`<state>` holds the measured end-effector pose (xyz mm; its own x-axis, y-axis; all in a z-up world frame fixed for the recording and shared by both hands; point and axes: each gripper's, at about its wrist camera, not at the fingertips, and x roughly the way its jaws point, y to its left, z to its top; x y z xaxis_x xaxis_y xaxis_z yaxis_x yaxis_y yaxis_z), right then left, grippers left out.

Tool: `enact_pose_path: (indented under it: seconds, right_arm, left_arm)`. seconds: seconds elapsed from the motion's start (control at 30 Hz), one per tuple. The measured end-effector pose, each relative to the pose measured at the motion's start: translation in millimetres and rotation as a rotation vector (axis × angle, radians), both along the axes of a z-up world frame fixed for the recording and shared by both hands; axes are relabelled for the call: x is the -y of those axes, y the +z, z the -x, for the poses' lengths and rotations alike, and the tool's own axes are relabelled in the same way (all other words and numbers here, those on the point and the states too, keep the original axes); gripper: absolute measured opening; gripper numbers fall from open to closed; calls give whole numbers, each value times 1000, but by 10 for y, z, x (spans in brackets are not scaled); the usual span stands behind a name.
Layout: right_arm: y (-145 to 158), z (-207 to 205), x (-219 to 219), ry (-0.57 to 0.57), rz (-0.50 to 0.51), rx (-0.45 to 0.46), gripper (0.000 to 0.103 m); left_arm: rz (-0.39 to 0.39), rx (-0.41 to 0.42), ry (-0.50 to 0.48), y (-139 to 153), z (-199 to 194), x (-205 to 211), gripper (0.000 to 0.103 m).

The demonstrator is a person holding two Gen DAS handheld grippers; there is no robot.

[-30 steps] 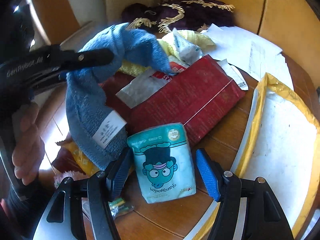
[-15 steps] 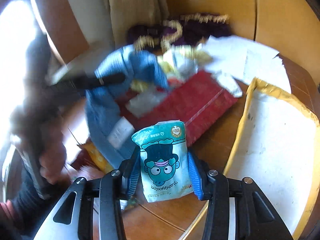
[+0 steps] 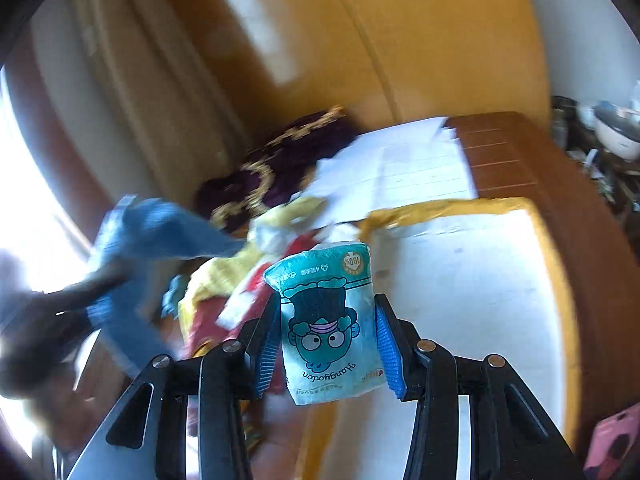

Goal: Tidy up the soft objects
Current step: 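Carry the blue towel and teal bag into the white box with both tools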

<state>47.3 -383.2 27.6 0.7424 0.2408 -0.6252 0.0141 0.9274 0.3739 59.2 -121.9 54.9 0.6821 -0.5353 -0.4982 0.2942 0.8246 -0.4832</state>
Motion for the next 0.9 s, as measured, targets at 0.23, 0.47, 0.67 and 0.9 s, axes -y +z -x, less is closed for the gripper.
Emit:
enact_pose_path:
  seconds: [0.23, 0.47, 0.67, 0.9]
  right_arm:
    - [-70, -164, 394, -140, 60, -62, 45]
    - [-349, -301, 686, -263, 96, -158, 45]
    - [-511, -340, 741, -281, 94, -249, 45]
    - [-647, -366, 710, -286, 87, -328, 49]
  left_arm:
    - [67, 6, -100, 240, 4, 440, 38]
    - [85, -90, -173, -20, -428, 1085, 38]
    - [18, -179, -196, -417, -710, 1535, 38]
    - [-44, -267, -208, -791, -807, 1716, 38]
